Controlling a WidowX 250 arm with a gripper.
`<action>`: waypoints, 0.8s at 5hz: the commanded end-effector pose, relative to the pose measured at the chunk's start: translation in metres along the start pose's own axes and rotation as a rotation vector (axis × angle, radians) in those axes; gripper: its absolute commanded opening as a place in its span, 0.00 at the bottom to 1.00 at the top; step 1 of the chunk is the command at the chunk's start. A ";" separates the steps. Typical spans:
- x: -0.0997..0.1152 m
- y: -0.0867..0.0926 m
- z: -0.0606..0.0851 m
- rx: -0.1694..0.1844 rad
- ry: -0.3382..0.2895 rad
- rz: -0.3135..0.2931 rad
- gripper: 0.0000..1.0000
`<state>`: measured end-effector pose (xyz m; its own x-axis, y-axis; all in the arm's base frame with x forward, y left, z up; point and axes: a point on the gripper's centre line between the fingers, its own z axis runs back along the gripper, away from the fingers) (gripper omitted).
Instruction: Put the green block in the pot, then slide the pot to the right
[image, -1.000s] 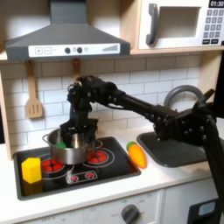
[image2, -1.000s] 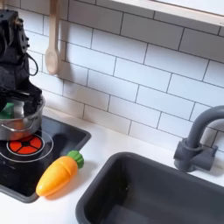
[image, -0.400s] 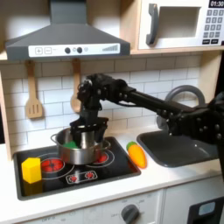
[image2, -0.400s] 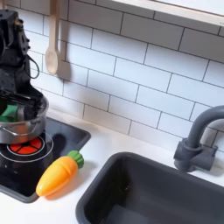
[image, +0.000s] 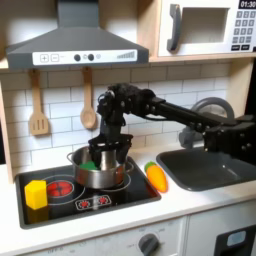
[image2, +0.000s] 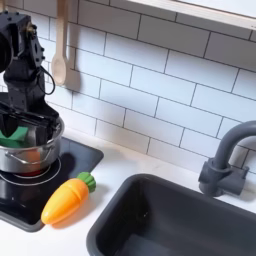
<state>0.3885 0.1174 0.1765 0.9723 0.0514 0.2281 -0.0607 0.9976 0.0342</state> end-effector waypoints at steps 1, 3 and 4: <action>-0.012 -0.017 0.005 -0.014 0.002 -0.028 1.00; -0.022 -0.032 0.010 -0.021 0.003 -0.043 1.00; -0.025 -0.037 0.010 -0.025 0.004 -0.053 1.00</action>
<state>0.3645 0.0802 0.1798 0.9749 0.0009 0.2228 -0.0060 0.9997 0.0223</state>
